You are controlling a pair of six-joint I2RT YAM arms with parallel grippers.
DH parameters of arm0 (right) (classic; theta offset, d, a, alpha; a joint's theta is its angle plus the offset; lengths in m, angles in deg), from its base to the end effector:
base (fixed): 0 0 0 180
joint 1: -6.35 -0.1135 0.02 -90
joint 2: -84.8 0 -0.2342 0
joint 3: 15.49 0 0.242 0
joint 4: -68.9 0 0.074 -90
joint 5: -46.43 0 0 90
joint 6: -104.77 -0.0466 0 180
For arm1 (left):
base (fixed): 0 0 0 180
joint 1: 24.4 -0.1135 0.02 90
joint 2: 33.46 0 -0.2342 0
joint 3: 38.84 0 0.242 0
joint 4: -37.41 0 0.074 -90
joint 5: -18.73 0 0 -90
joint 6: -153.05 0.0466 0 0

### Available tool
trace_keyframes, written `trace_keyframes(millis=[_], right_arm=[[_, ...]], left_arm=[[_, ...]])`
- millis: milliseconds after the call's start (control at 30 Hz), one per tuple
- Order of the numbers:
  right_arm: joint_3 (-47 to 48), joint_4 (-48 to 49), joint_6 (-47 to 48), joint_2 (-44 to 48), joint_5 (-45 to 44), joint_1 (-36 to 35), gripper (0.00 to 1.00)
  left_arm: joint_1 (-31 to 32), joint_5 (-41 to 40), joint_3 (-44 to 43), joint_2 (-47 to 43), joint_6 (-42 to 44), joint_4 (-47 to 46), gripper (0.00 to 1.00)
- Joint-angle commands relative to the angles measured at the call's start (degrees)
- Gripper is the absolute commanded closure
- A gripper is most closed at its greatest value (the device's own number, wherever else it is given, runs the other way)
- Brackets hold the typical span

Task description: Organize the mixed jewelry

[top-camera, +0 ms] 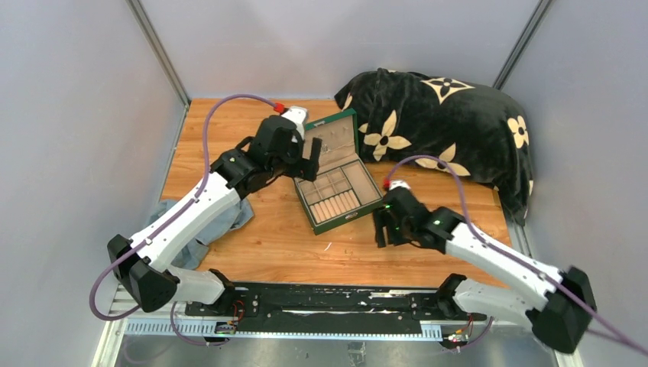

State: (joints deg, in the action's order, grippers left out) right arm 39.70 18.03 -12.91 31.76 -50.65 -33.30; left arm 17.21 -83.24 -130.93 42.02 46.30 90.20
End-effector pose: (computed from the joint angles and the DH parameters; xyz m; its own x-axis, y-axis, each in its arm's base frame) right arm 0.1579 0.1234 0.2194 -0.7775 -0.0456 -0.6273 -0.2365 0.9453 0.2244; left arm 0.2230 -0.1852 0.3388 -0.5738 0.1325 -0.8082 0.3750 0.9198 -0.1154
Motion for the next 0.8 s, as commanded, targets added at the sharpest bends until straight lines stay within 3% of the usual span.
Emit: trace_keyframes(millis=[0, 100, 267, 367, 767], right_arm=[[4.86, 0.76, -5.03, -12.06, -6.11, -12.18, 0.30], [9.81, 1.20, -5.21, -21.85, -8.85, -18.52, 0.34], [12.71, 5.61, -3.39, -31.04, -9.90, -22.98, 0.48], [12.27, 8.67, -2.49, -33.37, -9.08, -22.96, 0.55], [12.27, 11.66, -3.50, -38.59, -7.77, -22.98, 0.62]], left_arm=[[-6.78, 0.38, 1.73, -2.07, -4.62, 1.22, 0.00], [-10.88, 1.39, 4.02, -4.93, -6.68, 1.01, 0.00], [-13.03, 0.40, 5.14, -7.54, -6.84, 2.36, 0.00], [-13.04, 0.78, 5.40, -7.87, -6.69, 3.15, 0.00], [-13.04, 2.84, 5.97, -7.38, -6.01, 3.66, 0.00]])
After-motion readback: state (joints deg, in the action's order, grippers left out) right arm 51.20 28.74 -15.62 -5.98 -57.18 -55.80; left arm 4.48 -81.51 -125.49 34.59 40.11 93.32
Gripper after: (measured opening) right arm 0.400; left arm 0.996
